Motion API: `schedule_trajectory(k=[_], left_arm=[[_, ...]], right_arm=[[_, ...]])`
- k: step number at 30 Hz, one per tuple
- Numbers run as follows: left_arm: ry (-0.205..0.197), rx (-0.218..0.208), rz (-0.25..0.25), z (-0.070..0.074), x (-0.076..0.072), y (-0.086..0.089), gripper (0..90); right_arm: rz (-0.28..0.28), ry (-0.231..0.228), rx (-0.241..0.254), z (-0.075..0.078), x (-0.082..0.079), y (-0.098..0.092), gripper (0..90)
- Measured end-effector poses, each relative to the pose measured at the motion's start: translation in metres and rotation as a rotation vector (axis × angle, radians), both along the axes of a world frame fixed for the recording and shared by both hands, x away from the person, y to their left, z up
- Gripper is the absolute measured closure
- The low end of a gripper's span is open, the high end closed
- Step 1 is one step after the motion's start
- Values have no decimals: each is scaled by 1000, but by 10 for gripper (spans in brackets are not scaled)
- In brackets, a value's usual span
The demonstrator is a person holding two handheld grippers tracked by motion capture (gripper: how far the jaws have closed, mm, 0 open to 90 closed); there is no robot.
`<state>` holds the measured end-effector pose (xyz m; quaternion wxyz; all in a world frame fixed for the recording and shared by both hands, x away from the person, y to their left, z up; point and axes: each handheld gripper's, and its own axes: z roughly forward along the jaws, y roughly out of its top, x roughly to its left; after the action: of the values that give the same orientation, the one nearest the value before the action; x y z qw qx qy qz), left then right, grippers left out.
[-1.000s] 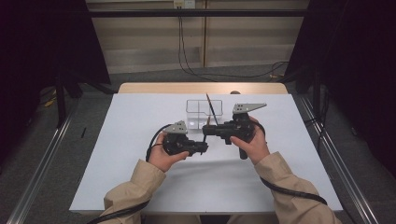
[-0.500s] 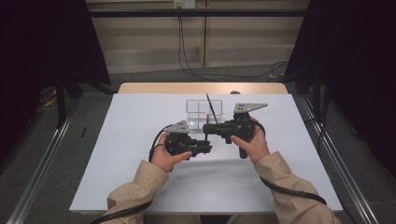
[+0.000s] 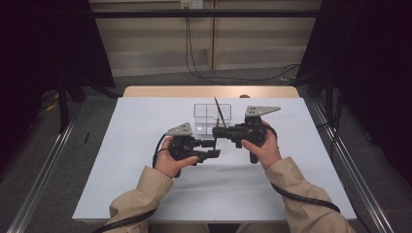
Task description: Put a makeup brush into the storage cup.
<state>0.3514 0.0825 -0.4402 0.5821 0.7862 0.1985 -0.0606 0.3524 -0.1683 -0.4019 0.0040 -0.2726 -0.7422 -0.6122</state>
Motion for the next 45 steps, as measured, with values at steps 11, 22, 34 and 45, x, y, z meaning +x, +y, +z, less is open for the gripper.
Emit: schedule_trajectory(k=[11,22,34,45], left_arm=[[-31,0,29,6,2,14,207],[-82,-41,42,14,1,29,52],[-149,-20,74,20,-4,50,25],[-159,-26,113,20,-7,78,26]], right_arm=[[-26,-23,-20,0,2,-5,840],[-29,-41,-18,2,3,-6,840],[-38,-50,-19,3,5,-9,840],[-51,-53,-27,3,8,-12,840]])
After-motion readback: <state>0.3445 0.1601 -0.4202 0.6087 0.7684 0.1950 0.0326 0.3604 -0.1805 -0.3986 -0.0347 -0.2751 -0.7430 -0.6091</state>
